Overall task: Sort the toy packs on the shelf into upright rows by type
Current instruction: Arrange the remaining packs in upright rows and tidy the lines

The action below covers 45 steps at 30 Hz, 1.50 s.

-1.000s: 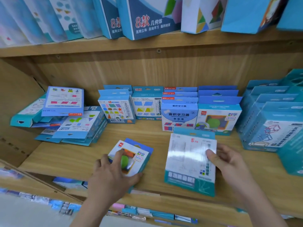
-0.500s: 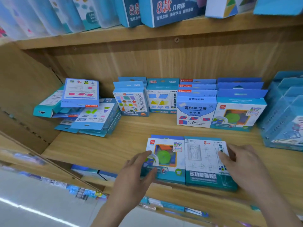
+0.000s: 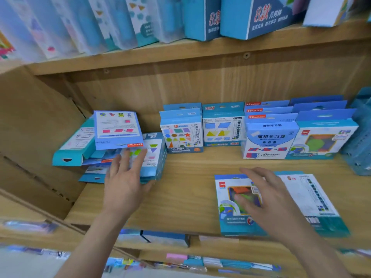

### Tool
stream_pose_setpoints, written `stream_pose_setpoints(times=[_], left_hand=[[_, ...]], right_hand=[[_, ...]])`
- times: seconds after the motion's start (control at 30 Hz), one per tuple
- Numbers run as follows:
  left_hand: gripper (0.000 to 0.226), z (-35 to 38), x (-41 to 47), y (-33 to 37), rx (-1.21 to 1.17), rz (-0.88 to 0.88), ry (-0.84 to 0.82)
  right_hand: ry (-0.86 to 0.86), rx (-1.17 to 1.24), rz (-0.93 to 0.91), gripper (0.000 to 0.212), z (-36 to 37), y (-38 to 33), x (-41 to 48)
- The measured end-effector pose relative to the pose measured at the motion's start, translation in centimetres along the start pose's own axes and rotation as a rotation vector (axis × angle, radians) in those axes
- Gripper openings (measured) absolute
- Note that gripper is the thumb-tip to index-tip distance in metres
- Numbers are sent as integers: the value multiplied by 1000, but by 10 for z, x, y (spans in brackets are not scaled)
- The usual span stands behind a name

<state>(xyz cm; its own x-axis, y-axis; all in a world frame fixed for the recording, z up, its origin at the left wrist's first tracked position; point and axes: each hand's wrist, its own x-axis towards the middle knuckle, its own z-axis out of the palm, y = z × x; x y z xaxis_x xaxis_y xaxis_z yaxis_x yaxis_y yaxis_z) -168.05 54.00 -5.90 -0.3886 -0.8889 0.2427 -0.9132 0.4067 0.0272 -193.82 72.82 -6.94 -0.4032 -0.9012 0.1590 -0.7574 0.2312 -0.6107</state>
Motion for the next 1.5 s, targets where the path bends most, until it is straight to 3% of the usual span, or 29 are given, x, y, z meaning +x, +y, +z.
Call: stream_pose_setpoints(times=[0.17,0.27,0.37,0.43,0.5,0.57,0.67,0.77,0.83,0.93,1.0,1.07,1.23,1.4,1.5], left_hand=[[76,7,6,-10,77,62,-43],[68,2,-1,-7,75,103,40],[34,0,-32,25,-102,393,182],[32,3,-52,58,-243,503,5],[52,8,-59,85,-307,440,-250],[59,16,-56,99,-406,303,-450],[49,21,-52,107,-467,246,-474],[34,14,-53,115,-709,157,-504],[36,9,-52,119,-832,133,-492],[48,7,-41,116,-1084,-104,-496],[38,1,-34,113,-1311,-293,-627],[22,-5,-31,110,-1409,-285,-689],[25,-22,-32,113,-1330,29,-330],[28,-44,-20,177,-1366,267,-264],[34,-37,-4,236,-1235,362,-164]], right_hand=[[-467,-371,-3,120,10,-13,-2],[-481,-525,-30,129,21,-14,-3],[-448,-505,-40,129,23,-14,2],[-449,-422,-28,133,19,-18,6],[-451,-340,-11,135,18,-23,8],[-429,-290,-12,134,23,-29,8],[-375,-247,-10,131,30,-32,7],[-342,-250,-9,131,33,-32,7],[-322,-269,-25,131,34,-31,7],[-289,-298,-64,133,34,-33,7],[-252,-291,-107,131,34,-38,6],[-210,-283,-163,127,36,-44,3],[11,-16,-200,110,5,-42,0],[217,713,0,90,-70,4,9],[362,680,54,85,-106,43,17]])
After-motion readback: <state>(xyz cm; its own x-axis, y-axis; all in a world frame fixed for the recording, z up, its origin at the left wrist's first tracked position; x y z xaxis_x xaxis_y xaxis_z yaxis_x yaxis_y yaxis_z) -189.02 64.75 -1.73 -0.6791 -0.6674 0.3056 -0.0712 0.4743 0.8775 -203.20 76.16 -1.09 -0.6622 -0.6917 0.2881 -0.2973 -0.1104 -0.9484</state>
